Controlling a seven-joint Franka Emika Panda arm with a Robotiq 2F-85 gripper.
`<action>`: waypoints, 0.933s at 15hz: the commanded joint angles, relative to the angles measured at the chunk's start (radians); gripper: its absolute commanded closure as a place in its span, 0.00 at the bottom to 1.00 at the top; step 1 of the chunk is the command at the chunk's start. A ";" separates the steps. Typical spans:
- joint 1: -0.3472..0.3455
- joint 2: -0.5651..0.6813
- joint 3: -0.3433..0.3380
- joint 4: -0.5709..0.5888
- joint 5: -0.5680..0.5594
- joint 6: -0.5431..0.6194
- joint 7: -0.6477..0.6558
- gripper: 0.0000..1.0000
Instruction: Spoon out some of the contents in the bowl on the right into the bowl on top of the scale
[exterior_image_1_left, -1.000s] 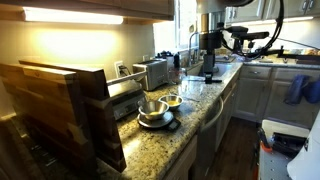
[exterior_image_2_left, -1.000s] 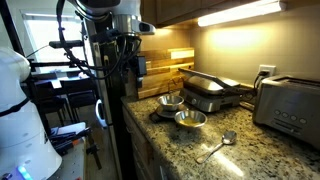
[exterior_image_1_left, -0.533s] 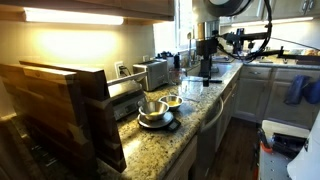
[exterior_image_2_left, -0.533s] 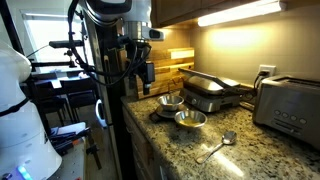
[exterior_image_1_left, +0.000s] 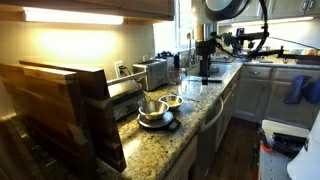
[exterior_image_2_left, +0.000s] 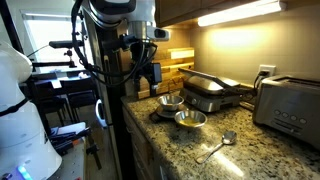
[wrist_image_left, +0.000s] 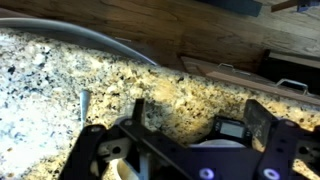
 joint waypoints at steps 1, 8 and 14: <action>-0.039 0.097 -0.047 0.059 -0.028 0.093 -0.077 0.00; -0.073 0.352 -0.133 0.182 0.087 0.328 -0.199 0.00; -0.123 0.556 -0.096 0.302 0.178 0.455 -0.235 0.00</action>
